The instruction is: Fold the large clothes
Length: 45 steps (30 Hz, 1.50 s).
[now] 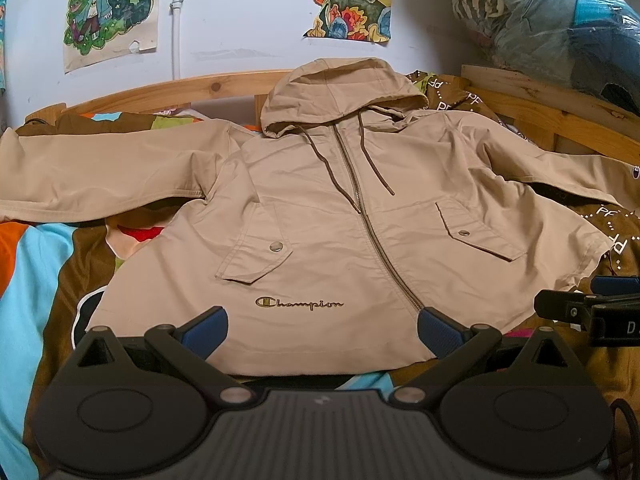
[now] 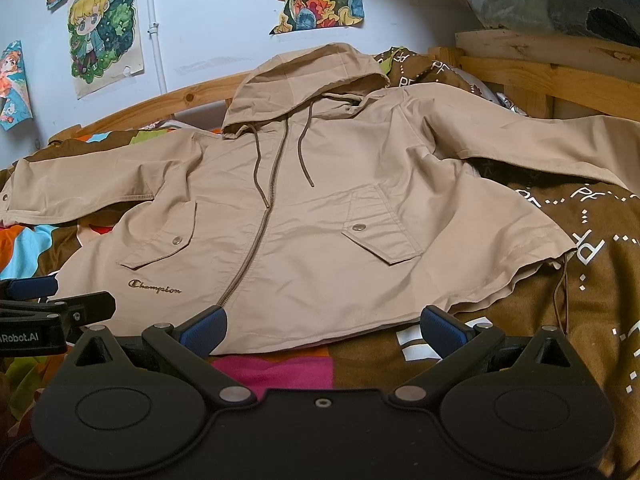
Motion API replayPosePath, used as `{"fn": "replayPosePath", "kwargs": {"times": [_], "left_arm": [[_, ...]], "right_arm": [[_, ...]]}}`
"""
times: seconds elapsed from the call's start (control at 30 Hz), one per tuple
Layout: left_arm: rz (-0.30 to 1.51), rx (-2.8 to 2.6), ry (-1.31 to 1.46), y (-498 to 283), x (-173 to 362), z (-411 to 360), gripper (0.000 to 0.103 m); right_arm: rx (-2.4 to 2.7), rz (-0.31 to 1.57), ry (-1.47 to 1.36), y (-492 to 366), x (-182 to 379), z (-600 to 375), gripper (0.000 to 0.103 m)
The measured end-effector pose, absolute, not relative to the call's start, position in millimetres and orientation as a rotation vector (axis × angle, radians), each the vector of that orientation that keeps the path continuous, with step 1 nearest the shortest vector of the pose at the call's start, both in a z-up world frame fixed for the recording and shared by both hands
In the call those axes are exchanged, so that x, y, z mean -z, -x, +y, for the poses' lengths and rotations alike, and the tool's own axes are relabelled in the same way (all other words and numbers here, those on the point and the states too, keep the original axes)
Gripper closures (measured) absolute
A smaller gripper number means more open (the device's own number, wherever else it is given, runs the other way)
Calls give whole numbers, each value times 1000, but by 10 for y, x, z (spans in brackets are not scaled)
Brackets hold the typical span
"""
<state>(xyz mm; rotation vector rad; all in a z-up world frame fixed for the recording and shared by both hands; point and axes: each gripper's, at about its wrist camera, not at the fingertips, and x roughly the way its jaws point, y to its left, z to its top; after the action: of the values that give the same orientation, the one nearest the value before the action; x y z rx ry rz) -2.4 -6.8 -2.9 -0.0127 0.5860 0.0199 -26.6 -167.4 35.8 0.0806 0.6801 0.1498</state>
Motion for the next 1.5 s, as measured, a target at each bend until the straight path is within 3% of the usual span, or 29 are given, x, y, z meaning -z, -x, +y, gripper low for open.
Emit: {"fn": "replayPosePath", "kwargs": {"times": [0.67,1.03,1.3,1.37,1.5], "left_arm": [[592,-17,19,29,34,-81,1],[690,3,-5,-270,-4,-121,1],[773,149,-143,-666,-206,-405,1],[788,183,-143,-764,-209,-504,1],[801,231,-128,-910,-198,-664,1]], "right_arm": [[-135,694,-87,301,-342,-1698,1],[4,769,-123,208,-330,-1867,1],[235,623,-286,234,-684,-2556,1],[312,582,-343,257,-721,-2801,3],[456,523,-407,204,-761,-3273,16]]}}
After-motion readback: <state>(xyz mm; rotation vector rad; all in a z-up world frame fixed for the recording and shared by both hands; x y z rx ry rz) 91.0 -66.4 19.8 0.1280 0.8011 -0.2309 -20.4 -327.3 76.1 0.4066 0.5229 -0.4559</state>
